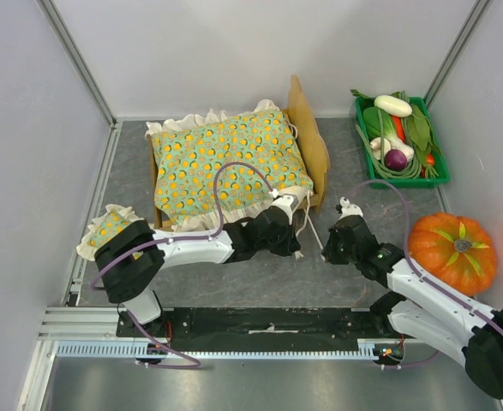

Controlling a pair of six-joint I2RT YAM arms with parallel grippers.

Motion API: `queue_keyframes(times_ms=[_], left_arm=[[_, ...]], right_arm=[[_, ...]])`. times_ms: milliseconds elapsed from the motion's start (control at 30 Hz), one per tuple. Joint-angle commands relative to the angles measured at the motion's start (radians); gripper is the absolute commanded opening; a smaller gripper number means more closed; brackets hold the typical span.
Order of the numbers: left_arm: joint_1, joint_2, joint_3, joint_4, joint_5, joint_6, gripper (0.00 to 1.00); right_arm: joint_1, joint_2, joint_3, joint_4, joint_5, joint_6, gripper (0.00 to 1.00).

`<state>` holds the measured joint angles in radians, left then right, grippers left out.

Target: Set up the pet bed

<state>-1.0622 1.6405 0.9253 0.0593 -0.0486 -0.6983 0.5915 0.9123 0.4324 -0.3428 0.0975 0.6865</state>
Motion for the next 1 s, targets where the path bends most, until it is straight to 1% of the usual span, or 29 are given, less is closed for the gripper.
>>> queue_keyframes(times_ms=[0, 100, 133, 167, 200, 233, 333, 433, 567, 667, 733, 800, 967], left_arm=[[-0.002, 0.056, 0.063, 0.039, 0.075, 0.016, 0.02], [-0.002, 0.091, 0.099, 0.024, 0.095, 0.017, 0.02], [-0.002, 0.102, 0.118, 0.016, 0.098, 0.019, 0.04], [-0.002, 0.11, 0.127, -0.005, 0.101, 0.017, 0.1], [-0.002, 0.114, 0.132, -0.015, 0.098, 0.013, 0.19], [-0.002, 0.116, 0.133, -0.027, 0.087, 0.007, 0.33], [-0.002, 0.072, 0.112, -0.053, 0.052, -0.007, 0.48], [-0.001, 0.03, 0.096, -0.111, 0.026, -0.026, 0.54], [-0.001, 0.015, 0.106, -0.096, 0.043, -0.073, 0.57], [0.001, 0.053, 0.125, -0.062, 0.105, -0.133, 0.57], [0.001, 0.093, 0.136, 0.019, 0.154, -0.161, 0.57], [0.002, 0.125, 0.136, 0.056, 0.177, -0.213, 0.57], [0.002, 0.134, 0.087, 0.181, 0.164, -0.305, 0.58]], right_arm=[[0.042, -0.059, 0.023, -0.206, 0.031, 0.088, 0.0], [0.082, -0.072, 0.072, -0.274, 0.047, 0.123, 0.0], [0.083, -0.079, 0.08, -0.301, 0.063, 0.12, 0.0], [0.083, -0.082, 0.086, -0.308, 0.089, 0.116, 0.0], [0.085, -0.085, 0.098, -0.312, 0.103, 0.108, 0.0], [0.083, -0.084, 0.103, -0.311, 0.114, 0.104, 0.0], [0.083, -0.06, 0.12, -0.277, 0.122, 0.082, 0.0], [0.083, -0.038, 0.131, -0.233, 0.101, 0.068, 0.0], [0.083, -0.065, 0.114, -0.176, 0.05, 0.067, 0.0], [0.083, -0.104, 0.088, -0.156, 0.009, 0.073, 0.0], [0.085, -0.13, 0.071, -0.148, -0.004, 0.076, 0.0], [0.085, -0.147, 0.056, -0.14, -0.027, 0.081, 0.0], [0.083, -0.179, 0.034, -0.121, -0.058, 0.094, 0.0]])
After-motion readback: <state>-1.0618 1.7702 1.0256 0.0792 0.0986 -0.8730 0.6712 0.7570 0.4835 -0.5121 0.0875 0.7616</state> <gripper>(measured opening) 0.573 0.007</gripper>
